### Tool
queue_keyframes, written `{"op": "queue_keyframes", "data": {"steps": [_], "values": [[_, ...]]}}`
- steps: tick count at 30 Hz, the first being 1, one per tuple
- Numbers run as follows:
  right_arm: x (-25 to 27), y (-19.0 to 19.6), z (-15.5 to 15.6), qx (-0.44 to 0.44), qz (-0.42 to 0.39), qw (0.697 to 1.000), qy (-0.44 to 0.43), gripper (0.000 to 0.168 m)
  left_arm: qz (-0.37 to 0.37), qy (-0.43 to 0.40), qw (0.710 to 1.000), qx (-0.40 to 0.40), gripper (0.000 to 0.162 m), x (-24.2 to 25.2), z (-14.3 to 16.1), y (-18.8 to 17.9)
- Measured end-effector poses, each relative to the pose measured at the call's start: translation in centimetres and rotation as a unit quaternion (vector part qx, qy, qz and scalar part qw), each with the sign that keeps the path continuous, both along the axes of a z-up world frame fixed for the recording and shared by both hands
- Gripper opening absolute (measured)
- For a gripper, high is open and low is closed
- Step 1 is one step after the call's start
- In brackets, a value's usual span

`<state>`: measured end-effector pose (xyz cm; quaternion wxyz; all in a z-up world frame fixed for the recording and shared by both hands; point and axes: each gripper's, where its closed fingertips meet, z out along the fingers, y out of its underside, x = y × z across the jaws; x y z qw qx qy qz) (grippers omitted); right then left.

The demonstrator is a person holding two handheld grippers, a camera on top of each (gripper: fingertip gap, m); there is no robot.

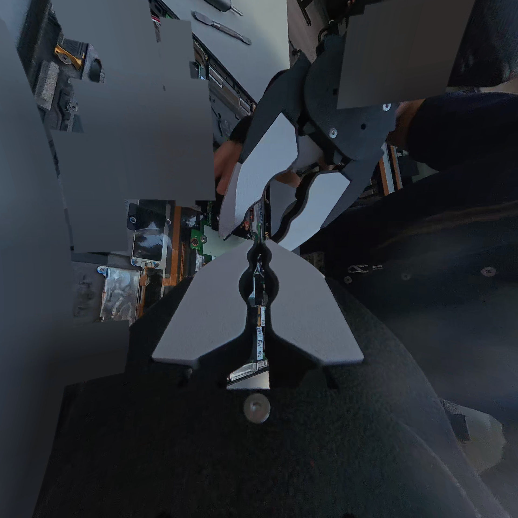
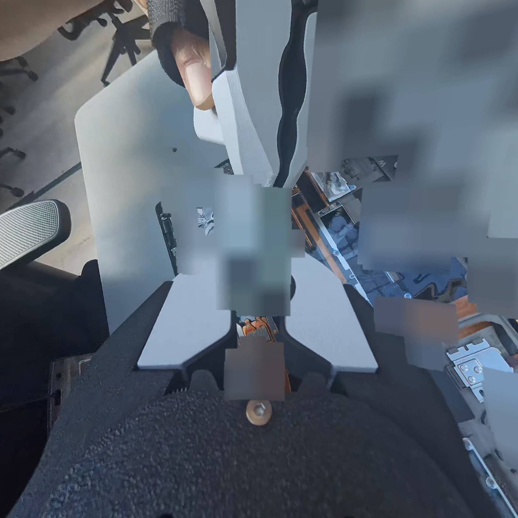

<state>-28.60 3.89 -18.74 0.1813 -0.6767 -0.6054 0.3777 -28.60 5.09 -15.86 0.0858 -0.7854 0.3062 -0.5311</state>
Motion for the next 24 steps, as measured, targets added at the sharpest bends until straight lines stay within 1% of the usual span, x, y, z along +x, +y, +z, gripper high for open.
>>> {"op": "queue_keyframes", "data": {"steps": [1, 3, 4, 6, 9, 11, 13, 15, 17, 19, 20, 22, 24], "values": [[-0.2, -0.2, 0.3, -0.007, 0.009, 1.0, 0.009, 0.017, 0.005, -0.003, 1.0, 0.006, 0.002, -0.2, 0.3, 0.1], [-0.4, 0.0, 0.7, -0.025, 0.008, 0.999, 0.019, 0.005, 0.013, -0.015, 1.0, 0.017, 0.002, -0.5, 0.9, 0.3], [-0.5, -0.1, 1.0, -0.042, 0.012, 0.999, 0.026, 0.002, 0.013, -0.024, 0.999, 0.024, 0.002, -0.6, 1.3, 0.2], [-0.6, 0.1, 1.5, -0.077, 0.01, 0.996, 0.033, 0.001, 0.022, -0.031, 0.998, 0.047, 0.004, -0.7, 1.8, 0.2], [-0.7, 1.0, 1.9, -0.089, 0.002, 0.996, 0.032, 0.001, 0.084, -0.029, 0.991, 0.1, 0.011, -1.7, 2.2, 1.7], [-0.7, 2.3, 2.0, -0.067, -0.004, 0.997, 0.022, 0.002, 0.134, -0.035, 0.982, 0.127, 0.017, -3.1, 2.7, 2.4], [-0.9, 3.9, 2.3, -0.042, -0.014, 0.999, 0.018, 0.002, 0.192, -0.037, 0.969, 0.151, 0.028, -4.7, 3.3, 2.7], [-1.5, 5.7, 2.8, -0.022, -0.022, 0.999, 0.017, 0.001, 0.247, 0.0, 0.954, 0.169, 0.031, -6.6, 2.8, 2.4], [-2.4, 7.8, 3.3, -0.01, -0.032, 0.999, 0.016, 0.002, 0.285, 0.04, 0.937, 0.197, 0.041, -8.1, 2.3, 1.5], [-3.8, 9.7, 4.1, -0.024, -0.045, 0.998, 0.028, 0.001, 0.321, 0.088, 0.918, 0.216, 0.043, -9.4, 1.5, 0.5], [-4.6, 10.5, 4.4, -0.034, -0.052, 0.997, 0.034, 0.001, 0.339, 0.107, 0.907, 0.225, 0.047, -10.0, 1.3, 0.0], [-6.0, 12.1, 4.8, -0.054, -0.068, 0.995, 0.039, 0.001, 0.371, 0.134, 0.887, 0.238, 0.061, -10.7, 0.9, -1.0], [-7.1, 13.4, 4.8, -0.074, -0.086, 0.993, 0.039, 0.001, 0.394, 0.149, 0.873, 0.245, 0.074, -11.1, 0.6, -2.0]]}}
